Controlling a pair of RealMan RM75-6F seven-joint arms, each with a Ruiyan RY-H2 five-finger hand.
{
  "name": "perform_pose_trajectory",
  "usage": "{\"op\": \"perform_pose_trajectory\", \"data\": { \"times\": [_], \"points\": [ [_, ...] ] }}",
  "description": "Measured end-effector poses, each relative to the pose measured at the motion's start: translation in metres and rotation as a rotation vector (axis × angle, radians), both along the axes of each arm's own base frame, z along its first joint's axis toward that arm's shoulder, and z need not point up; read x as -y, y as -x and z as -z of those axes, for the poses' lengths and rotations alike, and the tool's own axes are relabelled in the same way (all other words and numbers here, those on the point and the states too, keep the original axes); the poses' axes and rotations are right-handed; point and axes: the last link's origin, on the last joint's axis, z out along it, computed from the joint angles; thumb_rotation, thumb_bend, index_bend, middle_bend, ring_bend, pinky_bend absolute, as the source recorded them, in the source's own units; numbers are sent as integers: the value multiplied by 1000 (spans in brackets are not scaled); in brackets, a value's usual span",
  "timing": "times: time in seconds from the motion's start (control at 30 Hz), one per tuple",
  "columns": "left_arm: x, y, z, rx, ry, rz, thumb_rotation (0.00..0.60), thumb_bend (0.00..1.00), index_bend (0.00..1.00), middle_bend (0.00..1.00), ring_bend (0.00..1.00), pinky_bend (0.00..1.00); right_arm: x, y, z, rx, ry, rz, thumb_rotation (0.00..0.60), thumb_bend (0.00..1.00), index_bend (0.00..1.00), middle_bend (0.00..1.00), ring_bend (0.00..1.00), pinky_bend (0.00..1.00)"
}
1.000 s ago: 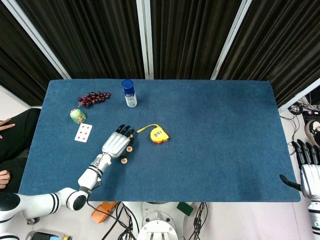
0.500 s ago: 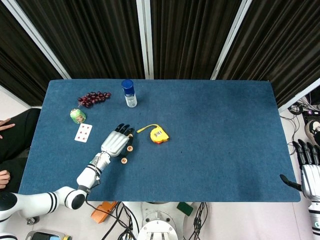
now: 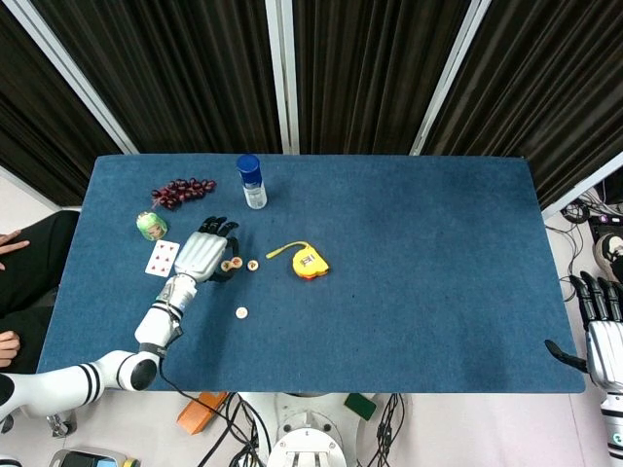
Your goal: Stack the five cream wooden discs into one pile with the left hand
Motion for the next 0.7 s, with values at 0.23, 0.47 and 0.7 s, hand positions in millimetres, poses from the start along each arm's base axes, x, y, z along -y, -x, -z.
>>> {"op": "perform_pose_trajectory", "data": {
  "times": [0.23,0.47,0.7],
  "points": [
    [-1,14,1,-24,7,-42,600,355,528,108,0,0,0,-1,0,-4,-1,-5,600,205,2,87,0,14],
    [-1,17,4,-39,8,-42,600,350,524,108,0,0,-2,-1,0,-5,3,-1,600,205,2,87,0,14],
    [-2,17,5,-36,9,-46,600,347,517,108,0,0,-2,-2,0,-6,4,-3,600,205,2,87,0,14]
  ]
}}
